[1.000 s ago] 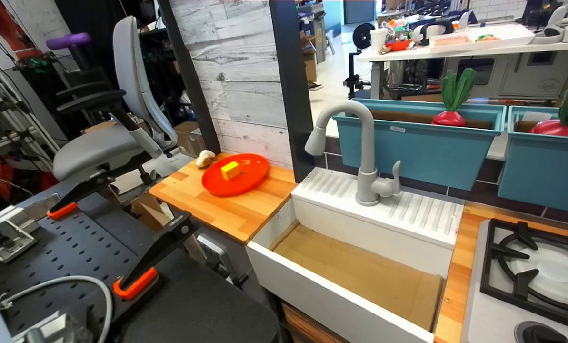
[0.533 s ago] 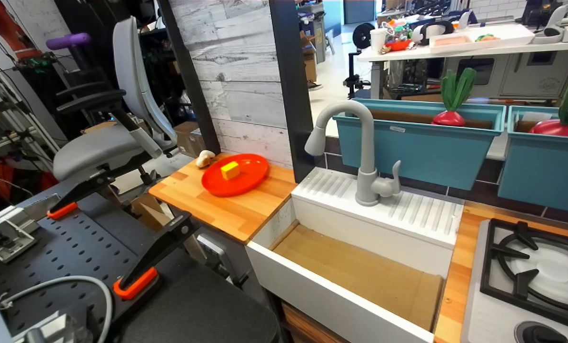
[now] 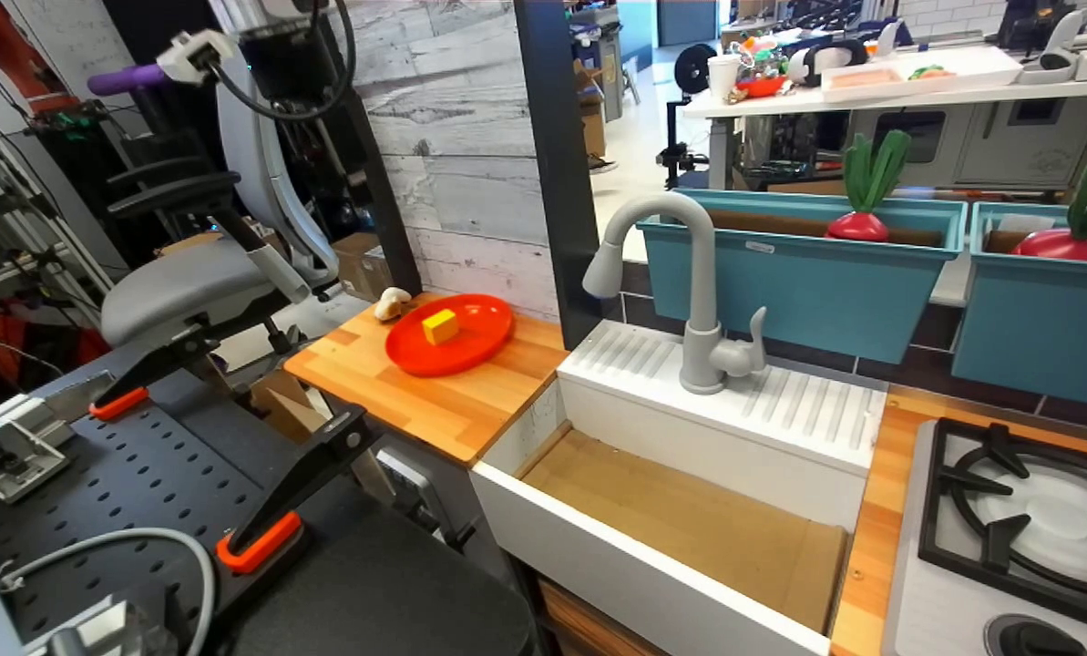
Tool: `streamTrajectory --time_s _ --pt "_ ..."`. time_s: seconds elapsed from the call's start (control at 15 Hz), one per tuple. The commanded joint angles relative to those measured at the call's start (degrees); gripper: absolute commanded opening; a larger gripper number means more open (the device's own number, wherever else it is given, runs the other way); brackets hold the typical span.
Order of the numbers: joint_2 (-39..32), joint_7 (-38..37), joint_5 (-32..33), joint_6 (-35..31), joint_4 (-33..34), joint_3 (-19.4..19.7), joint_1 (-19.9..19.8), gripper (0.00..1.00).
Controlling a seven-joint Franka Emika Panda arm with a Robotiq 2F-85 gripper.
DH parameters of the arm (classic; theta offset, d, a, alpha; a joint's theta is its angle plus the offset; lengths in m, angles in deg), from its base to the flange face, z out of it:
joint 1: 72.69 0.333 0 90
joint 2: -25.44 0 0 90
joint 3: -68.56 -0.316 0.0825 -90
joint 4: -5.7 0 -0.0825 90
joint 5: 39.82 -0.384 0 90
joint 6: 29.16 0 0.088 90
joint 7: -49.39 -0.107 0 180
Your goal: Remove the block from the plate
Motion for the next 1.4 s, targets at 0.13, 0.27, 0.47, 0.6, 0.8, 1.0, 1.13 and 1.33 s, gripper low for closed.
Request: streamTrajectory --time_s 0.13,0.27,0.47,0.6,0.8,1.0,1.13,1.33 --pt "-14.68 -1.92 -0.01 1.38 11.33 7.97 7.58 1.0" --pt "-18.4 -2.63 -0.06 1.99 14.05 10.27 9.39 1.0" --pt "-22.39 -2.23 -0.51 3.7 17.37 11.95 10.73 1.0" --pt "-21.24 -0.72 -1.36 1.15 14.82 11.33 10.0 1.0" --pt "-22.38 -0.85 -1.25 2.05 16.28 11.65 10.29 1.0" --pt "-23.12 -2.95 -0.13 0.75 16.8 13.45 11.92 1.0" --pt "-23.71 -2.63 0.32 -2.0 16.57 13.95 12.33 1.0" --pt "-25.95 -1.24 -1.1 -5.14 17.75 13.2 11.65 1.0"
